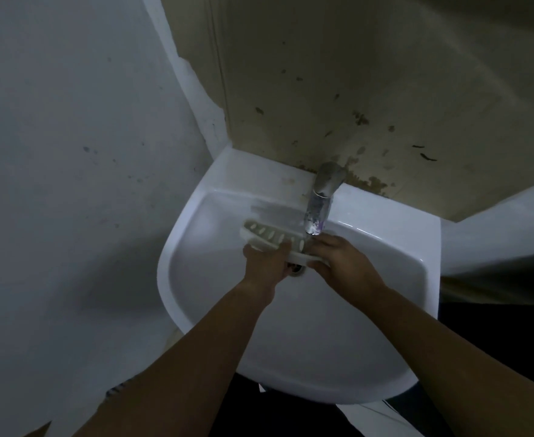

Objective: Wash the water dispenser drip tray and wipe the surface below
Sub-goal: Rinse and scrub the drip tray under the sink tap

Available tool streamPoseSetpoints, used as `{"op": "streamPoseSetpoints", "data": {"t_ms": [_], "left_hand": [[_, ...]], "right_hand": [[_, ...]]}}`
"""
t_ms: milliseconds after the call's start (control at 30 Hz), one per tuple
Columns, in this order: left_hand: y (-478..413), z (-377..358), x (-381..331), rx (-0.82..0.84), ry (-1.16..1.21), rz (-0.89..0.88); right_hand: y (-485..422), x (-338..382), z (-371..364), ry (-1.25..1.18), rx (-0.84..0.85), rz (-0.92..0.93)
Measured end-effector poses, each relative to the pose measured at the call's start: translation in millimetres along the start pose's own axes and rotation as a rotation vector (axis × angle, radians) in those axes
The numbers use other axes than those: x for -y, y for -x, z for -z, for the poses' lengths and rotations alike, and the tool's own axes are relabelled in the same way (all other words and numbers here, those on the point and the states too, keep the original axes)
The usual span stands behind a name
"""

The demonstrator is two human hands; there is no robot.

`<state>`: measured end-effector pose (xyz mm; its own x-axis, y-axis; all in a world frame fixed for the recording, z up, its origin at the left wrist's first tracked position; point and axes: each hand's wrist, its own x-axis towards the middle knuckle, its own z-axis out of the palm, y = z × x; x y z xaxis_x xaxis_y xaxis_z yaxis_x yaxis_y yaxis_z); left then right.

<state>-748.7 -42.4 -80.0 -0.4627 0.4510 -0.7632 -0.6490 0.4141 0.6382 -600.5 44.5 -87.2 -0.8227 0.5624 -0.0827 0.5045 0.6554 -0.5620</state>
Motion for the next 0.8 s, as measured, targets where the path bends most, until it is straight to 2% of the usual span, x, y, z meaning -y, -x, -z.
{"op": "streamPoseSetpoints", "data": {"t_ms": [67,133,200,267,433,567,700,800], "left_hand": [[2.8,8.7,5.6,-0.154,-0.382,-0.269],[7.5,19.5,9.7,-0.203,-0.875,-0.638],[9.4,27.9,8.6,-0.121,-1.237,-0.929],[5.0,33.0,5.9,-0.020,-1.421,-1.061],[-6.5,26.2,-7.0,0.009,-1.691,-1.170],[-15.0,27.3,-17.3,0.168,-1.799,-1.163],[-15.3,32.6,-28.5,0.253,-1.805,-1.071],[-13.7,39.1,-33.9,0.244,-1.791,-1.052]], "right_hand": [[1.6,2.1,-0.5,-0.042,-0.046,-0.021],[2.8,4.3,-1.5,-0.068,-0.073,-0.062],[2.4,5.0,-2.3,-0.077,-0.052,-0.102],[1.0,5.5,-2.5,-0.079,-0.033,-0.094],[2.3,4.3,-2.0,-0.050,-0.073,-0.013],[5.8,0.5,-8.1,0.007,-0.024,0.001],[5.6,0.8,-5.1,-0.038,-0.025,0.002],[1.9,7.1,-4.5,0.052,0.032,-0.018]]}}
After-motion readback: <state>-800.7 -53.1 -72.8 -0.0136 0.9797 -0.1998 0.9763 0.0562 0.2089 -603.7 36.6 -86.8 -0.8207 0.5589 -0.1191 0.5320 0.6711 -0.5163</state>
